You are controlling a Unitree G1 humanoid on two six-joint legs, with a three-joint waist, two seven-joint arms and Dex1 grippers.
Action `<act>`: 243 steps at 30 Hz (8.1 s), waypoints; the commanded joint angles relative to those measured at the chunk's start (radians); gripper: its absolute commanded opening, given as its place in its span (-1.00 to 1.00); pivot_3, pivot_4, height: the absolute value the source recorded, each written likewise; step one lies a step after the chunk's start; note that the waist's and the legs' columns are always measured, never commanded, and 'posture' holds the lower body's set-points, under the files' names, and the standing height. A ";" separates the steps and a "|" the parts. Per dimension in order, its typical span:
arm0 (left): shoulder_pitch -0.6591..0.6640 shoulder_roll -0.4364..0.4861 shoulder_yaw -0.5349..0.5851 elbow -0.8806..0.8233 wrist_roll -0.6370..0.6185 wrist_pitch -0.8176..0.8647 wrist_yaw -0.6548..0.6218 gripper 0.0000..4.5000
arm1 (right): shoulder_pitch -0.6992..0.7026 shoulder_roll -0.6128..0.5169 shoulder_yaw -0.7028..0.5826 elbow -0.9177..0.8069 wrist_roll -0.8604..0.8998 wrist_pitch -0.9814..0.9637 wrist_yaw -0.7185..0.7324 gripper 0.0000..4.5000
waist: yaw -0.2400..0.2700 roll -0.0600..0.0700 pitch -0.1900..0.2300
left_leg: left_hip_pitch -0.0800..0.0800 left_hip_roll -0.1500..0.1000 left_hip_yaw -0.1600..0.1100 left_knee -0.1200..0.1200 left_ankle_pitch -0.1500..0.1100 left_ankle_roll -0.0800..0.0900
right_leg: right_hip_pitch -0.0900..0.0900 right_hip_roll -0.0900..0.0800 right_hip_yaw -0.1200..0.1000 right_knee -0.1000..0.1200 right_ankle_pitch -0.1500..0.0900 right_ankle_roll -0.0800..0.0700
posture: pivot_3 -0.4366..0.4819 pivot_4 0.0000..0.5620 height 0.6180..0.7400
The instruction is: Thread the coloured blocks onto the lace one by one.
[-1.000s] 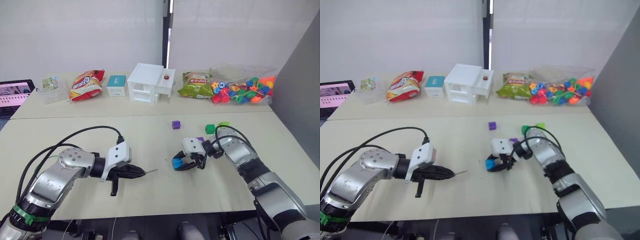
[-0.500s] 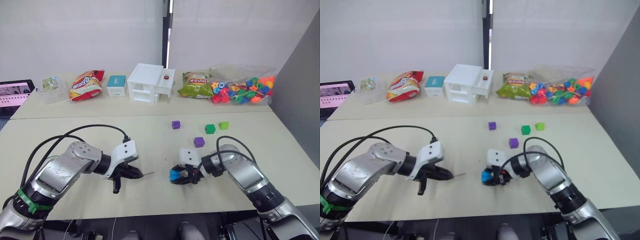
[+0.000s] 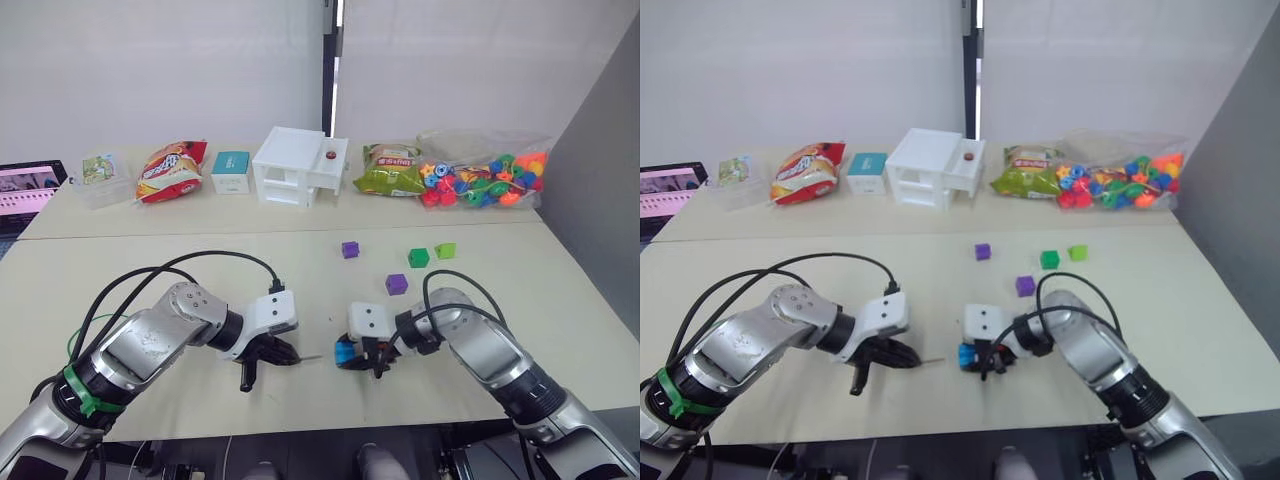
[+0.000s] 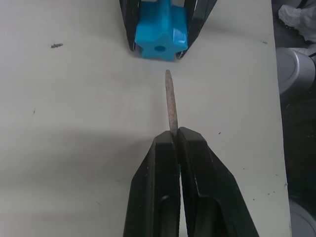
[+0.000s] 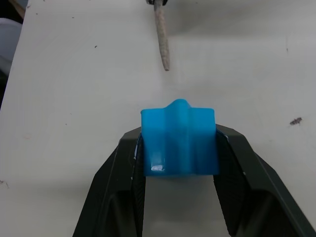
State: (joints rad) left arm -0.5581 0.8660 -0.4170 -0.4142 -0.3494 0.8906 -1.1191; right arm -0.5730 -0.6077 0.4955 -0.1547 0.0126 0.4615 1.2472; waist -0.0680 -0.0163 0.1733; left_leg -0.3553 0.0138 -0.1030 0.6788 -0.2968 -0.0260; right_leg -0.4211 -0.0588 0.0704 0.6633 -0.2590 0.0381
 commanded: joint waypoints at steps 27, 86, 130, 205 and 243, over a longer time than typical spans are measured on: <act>-0.014 -0.065 -0.030 0.034 0.058 -0.086 -0.016 -1.00 | -0.015 0.008 0.038 0.022 -0.014 -0.027 0.033 -0.39 | 0.000 0.000 0.000 | 0.000 0.000 0.000 0.000 0.000 0.000 | 0.000 0.000 0.000 0.000 0.000 0.000 | -0.05 -0.47 1.00; 0.117 -0.169 0.122 0.333 0.138 -0.607 -0.090 0.59 | 0.067 0.039 0.000 -0.074 0.014 0.207 -0.133 -0.39 | 0.020 -0.002 -0.005 | 0.002 0.000 0.000 0.001 0.001 -0.001 | 0.002 0.000 0.000 0.000 0.000 0.000 | -0.05 -0.47 1.00; 0.090 -0.265 0.078 0.260 0.158 -0.456 -0.129 -0.19 | 0.048 0.046 -0.022 -0.103 0.040 0.232 -0.160 0.37 | 0.019 -0.002 -0.006 | 0.002 0.000 0.000 0.001 0.000 -0.001 | 0.002 0.000 0.000 0.001 0.000 0.000 | -0.05 -0.47 1.00; 0.199 0.281 0.370 0.959 0.240 -1.015 -0.202 -0.38 | 0.065 -0.181 -0.102 -0.109 0.068 -0.042 -0.036 -1.00 | 0.015 0.000 -0.002 | 0.001 0.001 0.001 -0.002 0.000 0.001 | -0.001 -0.001 -0.002 0.001 -0.001 -0.002 | -0.05 -0.47 1.00; 0.078 -0.216 0.055 0.240 0.193 -0.504 -0.002 0.95 | -0.060 -0.038 0.043 -0.176 0.004 0.236 -0.127 -1.00 | 0.024 -0.002 -0.001 | -0.001 0.000 0.000 0.000 0.000 0.000 | -0.002 -0.001 -0.001 0.001 -0.001 -0.002 | -0.05 -0.47 1.00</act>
State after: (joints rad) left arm -0.4599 0.6517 -0.3674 -0.1693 -0.1588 0.4110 -1.1162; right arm -0.6126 -0.6413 0.5414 -0.2919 0.0191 0.6916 1.1144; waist -0.0439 -0.0180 0.1723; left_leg -0.3565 0.0138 -0.1030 0.6789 -0.2969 -0.0257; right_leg -0.4228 -0.0594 0.0689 0.6639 -0.2601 0.0359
